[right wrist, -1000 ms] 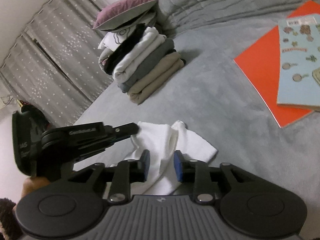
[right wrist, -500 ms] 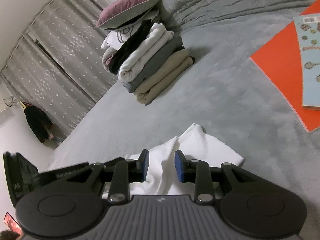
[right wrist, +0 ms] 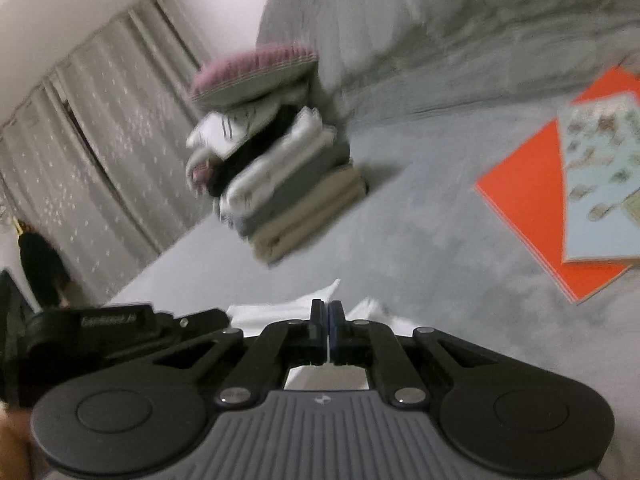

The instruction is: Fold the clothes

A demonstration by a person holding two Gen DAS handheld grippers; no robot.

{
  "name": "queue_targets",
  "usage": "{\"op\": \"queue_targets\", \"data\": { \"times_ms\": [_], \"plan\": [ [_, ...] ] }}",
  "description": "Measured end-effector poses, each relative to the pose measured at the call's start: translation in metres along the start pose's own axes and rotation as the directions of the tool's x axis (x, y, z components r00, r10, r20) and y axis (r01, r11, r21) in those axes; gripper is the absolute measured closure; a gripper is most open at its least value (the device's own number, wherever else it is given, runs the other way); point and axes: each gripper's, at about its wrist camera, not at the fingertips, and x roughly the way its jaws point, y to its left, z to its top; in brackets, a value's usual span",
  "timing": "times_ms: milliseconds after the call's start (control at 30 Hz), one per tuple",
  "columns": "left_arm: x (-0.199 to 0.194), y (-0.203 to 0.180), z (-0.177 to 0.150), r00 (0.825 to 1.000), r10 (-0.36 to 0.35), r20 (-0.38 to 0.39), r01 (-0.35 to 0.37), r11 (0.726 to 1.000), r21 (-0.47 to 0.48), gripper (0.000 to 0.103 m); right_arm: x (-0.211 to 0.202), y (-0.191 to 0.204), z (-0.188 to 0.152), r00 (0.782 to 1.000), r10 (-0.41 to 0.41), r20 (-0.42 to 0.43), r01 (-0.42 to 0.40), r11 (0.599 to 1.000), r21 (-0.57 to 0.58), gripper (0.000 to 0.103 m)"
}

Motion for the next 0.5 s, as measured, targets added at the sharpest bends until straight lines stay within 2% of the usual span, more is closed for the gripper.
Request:
{"op": "queue_targets", "data": {
  "times_ms": [233,500],
  "plan": [
    [0.017,-0.044,0.016,0.999,-0.047,-0.007,0.048,0.995,0.087,0.099,-0.029,-0.001,-0.004,0.994,-0.095,0.059,0.095,0.995,-0.001,0.098],
    [0.058,-0.068,0.007,0.994,-0.003,-0.11,0.02,0.987,0.162,0.099,-0.039,-0.006,-0.008,0.979,-0.197,0.044,0.198,0.98,-0.017,0.099]
  ]
}}
